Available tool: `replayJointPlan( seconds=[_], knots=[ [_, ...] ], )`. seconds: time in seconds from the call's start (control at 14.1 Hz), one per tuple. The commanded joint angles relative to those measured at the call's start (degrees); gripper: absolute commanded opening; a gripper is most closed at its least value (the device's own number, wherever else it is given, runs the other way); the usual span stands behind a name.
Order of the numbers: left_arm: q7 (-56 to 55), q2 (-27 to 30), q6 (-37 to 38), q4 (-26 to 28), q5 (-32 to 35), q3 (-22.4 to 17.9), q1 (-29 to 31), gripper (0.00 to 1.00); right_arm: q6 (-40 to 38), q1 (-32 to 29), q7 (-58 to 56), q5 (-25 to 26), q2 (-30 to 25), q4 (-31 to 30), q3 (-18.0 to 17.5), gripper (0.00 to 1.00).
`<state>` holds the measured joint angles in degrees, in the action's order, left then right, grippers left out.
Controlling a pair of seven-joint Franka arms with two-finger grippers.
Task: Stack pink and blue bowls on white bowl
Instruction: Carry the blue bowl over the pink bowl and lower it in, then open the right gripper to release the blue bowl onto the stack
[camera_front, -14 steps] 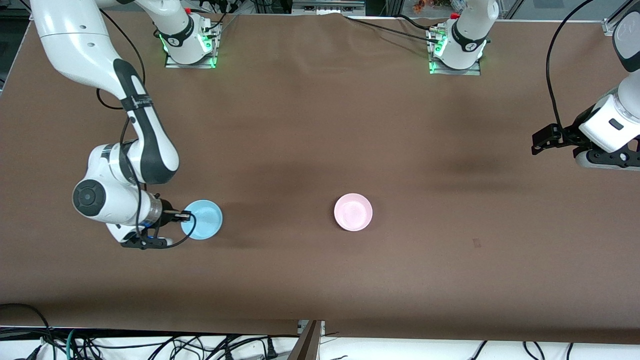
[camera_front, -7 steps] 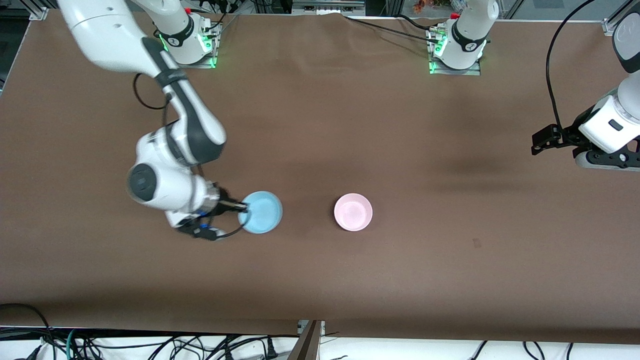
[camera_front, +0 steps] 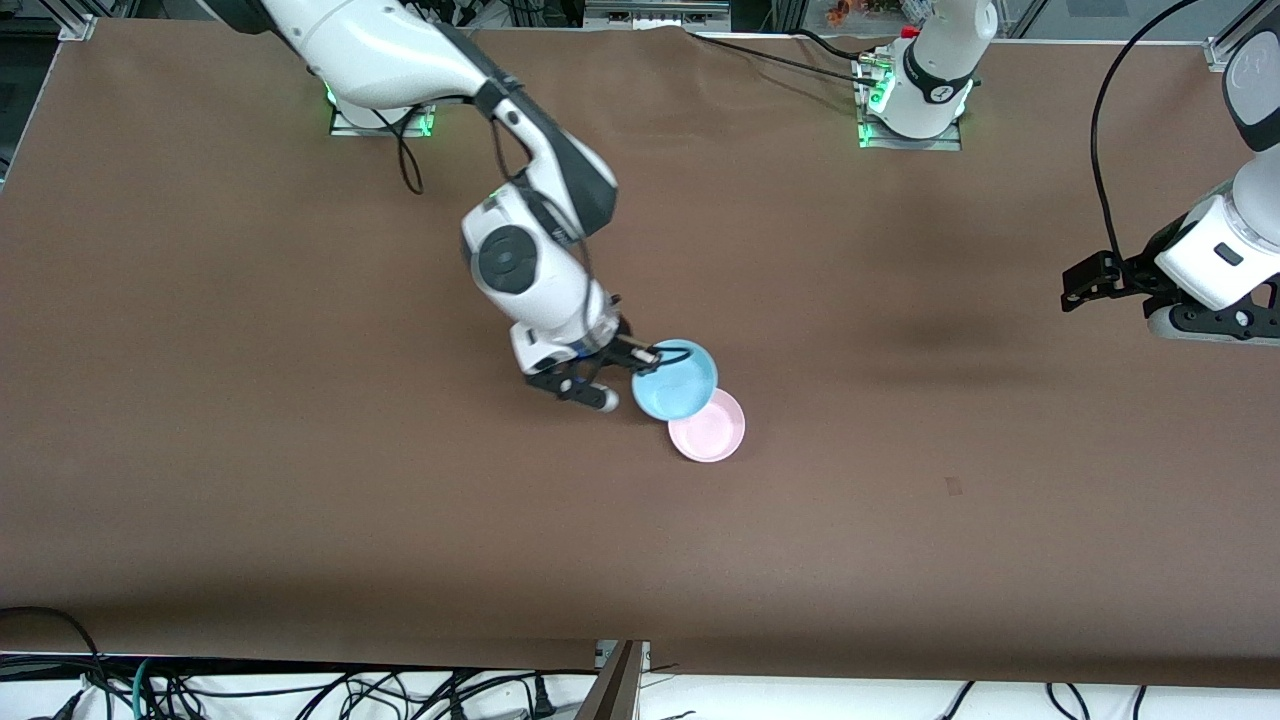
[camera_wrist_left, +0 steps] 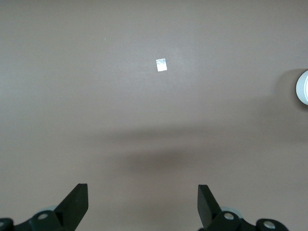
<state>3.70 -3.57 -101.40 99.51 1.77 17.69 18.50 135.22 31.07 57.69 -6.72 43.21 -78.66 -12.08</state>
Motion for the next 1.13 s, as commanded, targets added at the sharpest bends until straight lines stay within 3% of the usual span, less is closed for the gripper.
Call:
replayJointPlan(
  seconds=[0.0,0.14,0.43,1.06],
  knots=[
    [1.8,0.5,-0.9,0.7,-1.8,0.1,0.7,1.00,0.4,4.2,4.7,2.1,5.6,7.8,3.3,0.00],
    [1.8,0.5,-0.9,0.7,-1.8,0.1,0.7,1.00,0.6,5.7,5.0,2.1,7.7,10.9,5.0,0.00],
    [1.8,0.5,-0.9,0.7,-1.8,0.1,1.0,1.00,1.4,5.8,5.4,2.1,13.2,18.2,5.1,0.00],
    [1.8,0.4,-1.0,0.8,-1.8,0.1,1.0,1.00,4.1,6.6,5.9,2.2,15.6,18.8,7.2,0.00]
  ],
)
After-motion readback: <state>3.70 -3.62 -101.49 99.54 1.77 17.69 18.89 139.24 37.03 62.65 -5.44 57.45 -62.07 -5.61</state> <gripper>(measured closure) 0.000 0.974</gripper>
